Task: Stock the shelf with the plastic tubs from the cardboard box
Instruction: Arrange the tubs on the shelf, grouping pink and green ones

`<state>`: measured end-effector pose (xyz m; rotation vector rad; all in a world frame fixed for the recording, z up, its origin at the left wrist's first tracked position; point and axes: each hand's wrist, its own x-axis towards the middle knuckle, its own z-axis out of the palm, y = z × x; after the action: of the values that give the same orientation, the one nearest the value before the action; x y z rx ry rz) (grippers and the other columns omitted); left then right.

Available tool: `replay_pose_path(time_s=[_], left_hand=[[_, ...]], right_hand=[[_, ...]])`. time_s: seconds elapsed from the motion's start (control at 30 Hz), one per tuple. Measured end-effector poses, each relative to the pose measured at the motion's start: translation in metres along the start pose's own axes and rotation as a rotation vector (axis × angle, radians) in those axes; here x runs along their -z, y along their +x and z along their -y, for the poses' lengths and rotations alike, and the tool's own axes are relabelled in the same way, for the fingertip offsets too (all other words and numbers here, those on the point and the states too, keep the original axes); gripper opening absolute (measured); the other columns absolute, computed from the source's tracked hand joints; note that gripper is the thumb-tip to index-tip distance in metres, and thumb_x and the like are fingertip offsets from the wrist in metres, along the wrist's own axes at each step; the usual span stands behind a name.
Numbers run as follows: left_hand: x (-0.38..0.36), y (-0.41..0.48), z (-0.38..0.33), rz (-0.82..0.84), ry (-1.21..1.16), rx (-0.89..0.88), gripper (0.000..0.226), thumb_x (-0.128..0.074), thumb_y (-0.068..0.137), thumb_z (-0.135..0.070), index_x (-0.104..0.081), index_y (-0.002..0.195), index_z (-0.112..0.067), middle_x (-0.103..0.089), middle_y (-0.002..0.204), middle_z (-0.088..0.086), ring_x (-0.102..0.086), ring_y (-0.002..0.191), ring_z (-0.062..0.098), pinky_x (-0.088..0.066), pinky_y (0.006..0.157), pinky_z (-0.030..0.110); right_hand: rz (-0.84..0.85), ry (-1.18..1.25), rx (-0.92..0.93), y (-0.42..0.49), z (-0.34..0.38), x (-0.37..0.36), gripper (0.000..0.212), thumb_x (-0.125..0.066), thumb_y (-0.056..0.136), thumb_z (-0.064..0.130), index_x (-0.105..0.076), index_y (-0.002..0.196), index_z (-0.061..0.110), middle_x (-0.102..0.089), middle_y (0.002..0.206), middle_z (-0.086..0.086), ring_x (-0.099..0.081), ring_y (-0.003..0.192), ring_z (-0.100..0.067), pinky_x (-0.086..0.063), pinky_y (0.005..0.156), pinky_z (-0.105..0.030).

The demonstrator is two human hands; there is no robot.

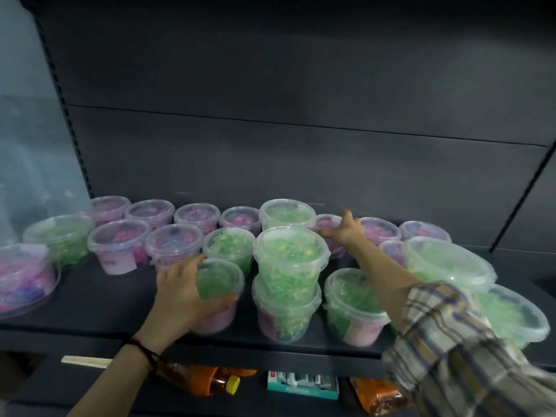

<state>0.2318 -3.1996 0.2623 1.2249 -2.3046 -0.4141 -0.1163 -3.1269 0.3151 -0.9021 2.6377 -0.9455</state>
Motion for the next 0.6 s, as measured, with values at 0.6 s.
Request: replay_pose_path(time_s=[0.6], left_hand=[[-0.001,0.002,0.000,0.053,0.023,-0.080,0.120,-0.042,0.037,-0.098,-0.027,0.139,-0.037,-0.038,0.132,-0.006,-0.027,0.125,0.018,-0.013,0.086,0.025]], right_hand=[[-0.072,-0.245,-0.158,0.014,-0.003,-0.016,0.102,-0.074,0.058,0.071,-0.036,0.135,0.016,-0.023,0.145,-0.018,-0.026,0.133,-0.040,-0.027,0.107,-0.047]])
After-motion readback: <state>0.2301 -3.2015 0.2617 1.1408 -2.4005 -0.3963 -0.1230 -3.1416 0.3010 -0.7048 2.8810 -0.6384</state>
